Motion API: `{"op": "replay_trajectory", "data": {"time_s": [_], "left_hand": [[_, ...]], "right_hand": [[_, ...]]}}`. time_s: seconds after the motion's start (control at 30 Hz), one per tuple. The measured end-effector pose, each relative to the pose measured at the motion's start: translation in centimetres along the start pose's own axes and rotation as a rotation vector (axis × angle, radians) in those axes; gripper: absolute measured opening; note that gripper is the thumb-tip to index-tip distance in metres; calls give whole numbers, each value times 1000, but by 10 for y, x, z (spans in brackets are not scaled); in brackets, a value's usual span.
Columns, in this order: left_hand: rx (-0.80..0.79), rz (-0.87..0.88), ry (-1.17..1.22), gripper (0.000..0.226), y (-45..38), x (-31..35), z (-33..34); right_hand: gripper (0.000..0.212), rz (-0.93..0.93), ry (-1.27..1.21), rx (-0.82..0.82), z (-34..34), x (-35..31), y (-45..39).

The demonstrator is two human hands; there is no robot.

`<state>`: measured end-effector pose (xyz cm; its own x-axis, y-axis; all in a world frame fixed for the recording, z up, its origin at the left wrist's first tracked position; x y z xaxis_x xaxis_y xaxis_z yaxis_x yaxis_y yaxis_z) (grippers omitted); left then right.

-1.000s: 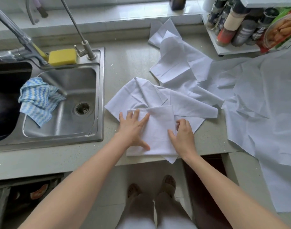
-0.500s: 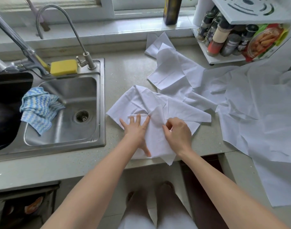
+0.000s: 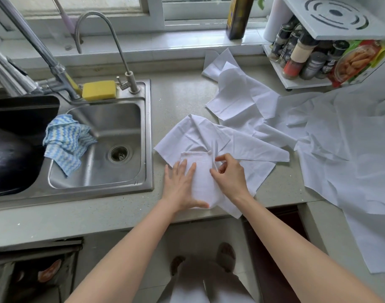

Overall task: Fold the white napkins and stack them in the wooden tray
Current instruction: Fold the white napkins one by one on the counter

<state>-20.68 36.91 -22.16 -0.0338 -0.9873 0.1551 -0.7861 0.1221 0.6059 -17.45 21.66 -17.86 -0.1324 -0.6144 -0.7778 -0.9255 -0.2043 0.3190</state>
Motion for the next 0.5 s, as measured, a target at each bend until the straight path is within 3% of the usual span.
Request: {"op": "replay_trajectory", "data": {"time_s": [0.17,0.3,0.5], "left_hand": [[153,9,51,118,21,-28,18],[234,5,115,95,34,-47,27],[269,25,162,85,43,-53,36]], "right_hand": [[40,-2,81,-123,44,-14,-3],[39,-4,121,-174,70,-22,-4],[25,2,235,-201,90,-23,-4]]}}
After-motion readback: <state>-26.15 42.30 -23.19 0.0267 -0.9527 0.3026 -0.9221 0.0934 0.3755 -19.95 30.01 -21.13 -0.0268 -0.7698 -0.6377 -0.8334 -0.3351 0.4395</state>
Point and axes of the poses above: each hand's wrist, its own y-axis away from the middle knuckle, its own z-axis out of the palm, x = y × z, the point moved 1 cm from there along -y, towards the middle knuckle, and after that the axes turned 15 degrees about -x, right-handed, at the moved point
